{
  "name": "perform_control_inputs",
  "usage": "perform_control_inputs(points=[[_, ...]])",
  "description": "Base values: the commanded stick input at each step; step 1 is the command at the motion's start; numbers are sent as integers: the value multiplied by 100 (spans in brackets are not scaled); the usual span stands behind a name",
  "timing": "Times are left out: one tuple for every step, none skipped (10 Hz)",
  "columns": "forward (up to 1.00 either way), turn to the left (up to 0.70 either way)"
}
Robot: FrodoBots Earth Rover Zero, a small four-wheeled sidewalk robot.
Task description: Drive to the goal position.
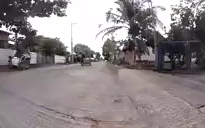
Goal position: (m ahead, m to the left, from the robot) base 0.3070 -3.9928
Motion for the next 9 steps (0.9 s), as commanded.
perform_control_inputs(points=[[70, 0], [70, 0], [70, -9], [70, -21], [70, -5], [70, 0], [70, 0], [70, 0], [70, 0]])
